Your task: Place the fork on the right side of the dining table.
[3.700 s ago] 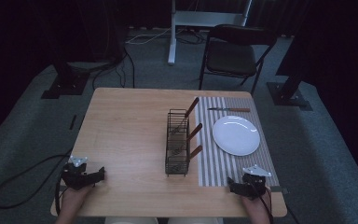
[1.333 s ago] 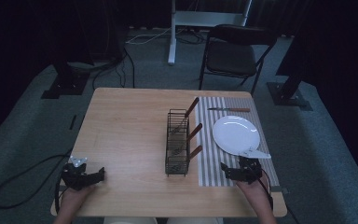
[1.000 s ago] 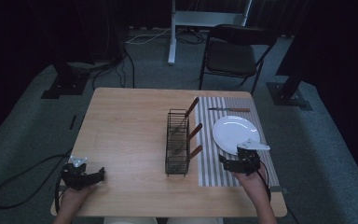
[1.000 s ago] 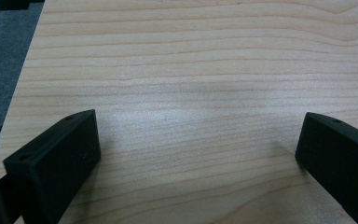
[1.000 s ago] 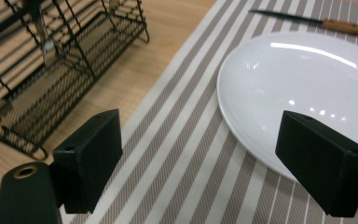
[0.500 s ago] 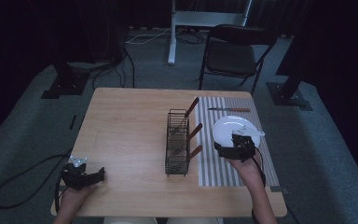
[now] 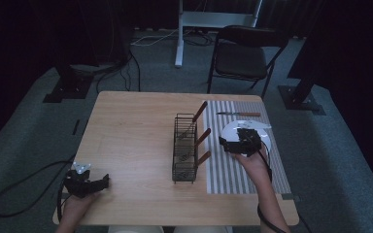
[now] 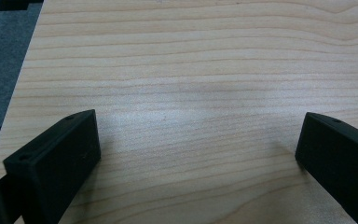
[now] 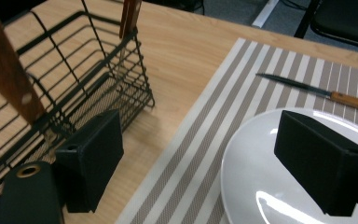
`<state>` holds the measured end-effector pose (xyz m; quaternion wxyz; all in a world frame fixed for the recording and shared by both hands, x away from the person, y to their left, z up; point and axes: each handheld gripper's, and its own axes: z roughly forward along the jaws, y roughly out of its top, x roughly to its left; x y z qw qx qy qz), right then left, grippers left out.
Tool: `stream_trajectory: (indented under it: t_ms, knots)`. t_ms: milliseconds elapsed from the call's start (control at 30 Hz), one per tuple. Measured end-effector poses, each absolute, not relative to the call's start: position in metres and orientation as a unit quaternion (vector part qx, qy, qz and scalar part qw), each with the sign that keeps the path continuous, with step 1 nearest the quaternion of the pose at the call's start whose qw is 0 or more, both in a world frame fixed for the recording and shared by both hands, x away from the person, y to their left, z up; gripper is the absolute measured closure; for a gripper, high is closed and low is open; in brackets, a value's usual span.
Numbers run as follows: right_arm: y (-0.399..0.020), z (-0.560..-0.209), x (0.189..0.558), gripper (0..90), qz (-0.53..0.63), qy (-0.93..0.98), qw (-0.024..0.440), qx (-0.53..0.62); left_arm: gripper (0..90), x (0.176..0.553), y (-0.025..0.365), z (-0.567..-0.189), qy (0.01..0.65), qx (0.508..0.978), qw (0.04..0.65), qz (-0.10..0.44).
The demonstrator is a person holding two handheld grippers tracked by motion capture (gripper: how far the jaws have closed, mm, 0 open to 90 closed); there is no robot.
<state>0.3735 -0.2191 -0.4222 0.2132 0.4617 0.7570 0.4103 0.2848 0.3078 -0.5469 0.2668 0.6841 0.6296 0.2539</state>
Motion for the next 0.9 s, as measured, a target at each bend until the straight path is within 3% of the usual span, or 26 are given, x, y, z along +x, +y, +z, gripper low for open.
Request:
stream_trajectory:
  t_ms: [900]
  knots:
    - [-0.2, -0.403, 0.426, 16.9, 0.44, 0.745, 0.188, 0.465, 0.2, 0.285, 0.308, -0.547, 0.63, 0.684, 0.267, 0.254]
